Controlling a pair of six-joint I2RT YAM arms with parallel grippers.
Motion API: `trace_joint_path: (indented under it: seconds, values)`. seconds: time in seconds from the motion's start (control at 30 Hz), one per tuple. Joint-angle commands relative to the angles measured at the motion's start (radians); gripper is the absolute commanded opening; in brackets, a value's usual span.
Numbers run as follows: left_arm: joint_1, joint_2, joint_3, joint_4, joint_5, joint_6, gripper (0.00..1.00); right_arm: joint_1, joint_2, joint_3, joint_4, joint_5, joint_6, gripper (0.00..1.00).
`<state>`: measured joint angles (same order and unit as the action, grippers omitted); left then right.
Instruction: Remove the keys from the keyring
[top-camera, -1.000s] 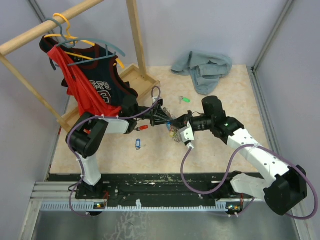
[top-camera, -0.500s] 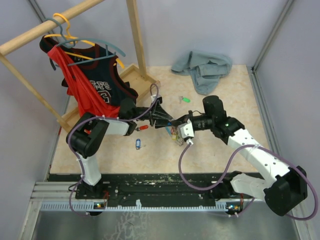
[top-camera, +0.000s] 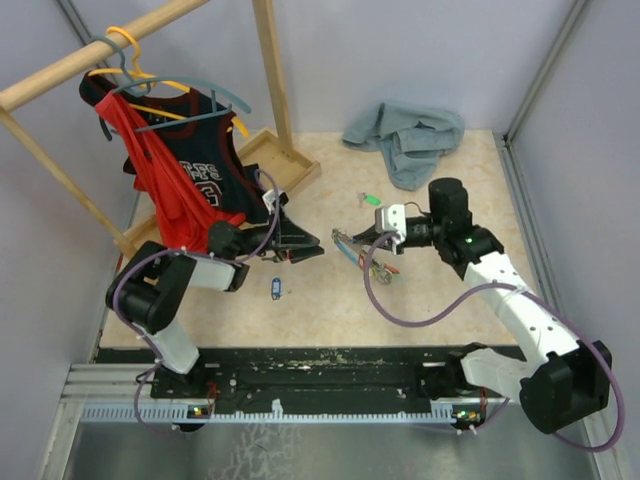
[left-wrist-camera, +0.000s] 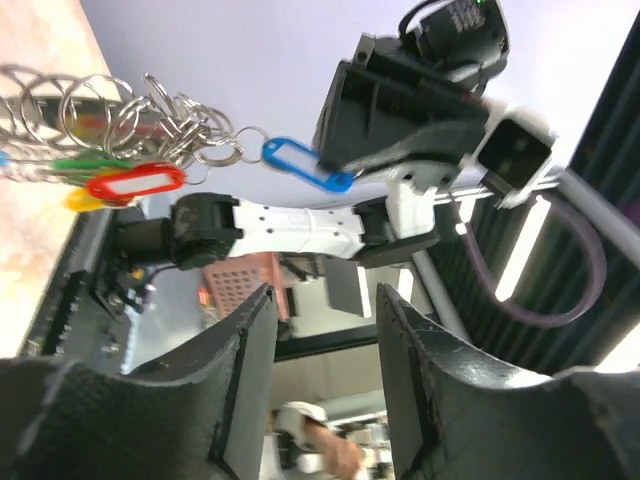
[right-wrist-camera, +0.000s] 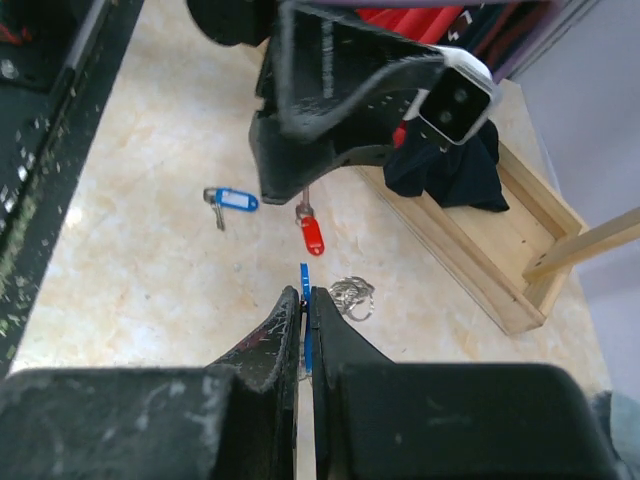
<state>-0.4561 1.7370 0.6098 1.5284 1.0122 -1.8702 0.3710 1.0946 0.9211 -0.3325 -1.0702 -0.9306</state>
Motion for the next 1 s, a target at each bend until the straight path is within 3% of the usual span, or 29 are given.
trace_joint_path:
  seconds: [0.0, 0.17, 0.3, 0.47, 0.63, 0.7, 0.87, 0.97]
  values:
    - [0.009, -0.116, -0.083, 0.187, -0.093, 0.349, 0.47, -0.037, 0.01, 0.111, 0.181, -0.115, 0.37, 0.0]
    - [0.003, -0.314, -0.184, 0.048, -0.273, 0.905, 0.45, -0.079, 0.051, 0.214, 0.27, -0.145, 0.681, 0.0]
    - [-0.041, -0.452, -0.262, 0.054, -0.419, 1.258, 0.45, -0.107, 0.084, 0.274, 0.377, -0.241, 0.887, 0.0]
    - [-0.153, -0.443, -0.257, 0.087, -0.431, 1.497, 0.44, -0.107, 0.109, 0.278, 0.264, -0.227, 0.766, 0.0]
    - [-0.309, -0.348, -0.292, 0.21, -0.49, 1.93, 0.6, -0.108, 0.118, 0.276, 0.237, -0.225, 0.753, 0.0]
    - [-0.326, -0.294, -0.284, 0.259, -0.517, 1.973, 0.63, -0.108, 0.122, 0.261, 0.226, -0.177, 0.748, 0.0]
    - [-0.351, -0.163, -0.178, 0.262, -0.517, 1.953, 0.58, -0.108, 0.143, 0.114, 0.614, -0.154, 1.123, 0.0]
    - [-0.354, -0.11, -0.146, 0.262, -0.538, 1.96, 0.57, -0.106, 0.157, 0.088, 0.682, -0.148, 1.183, 0.0]
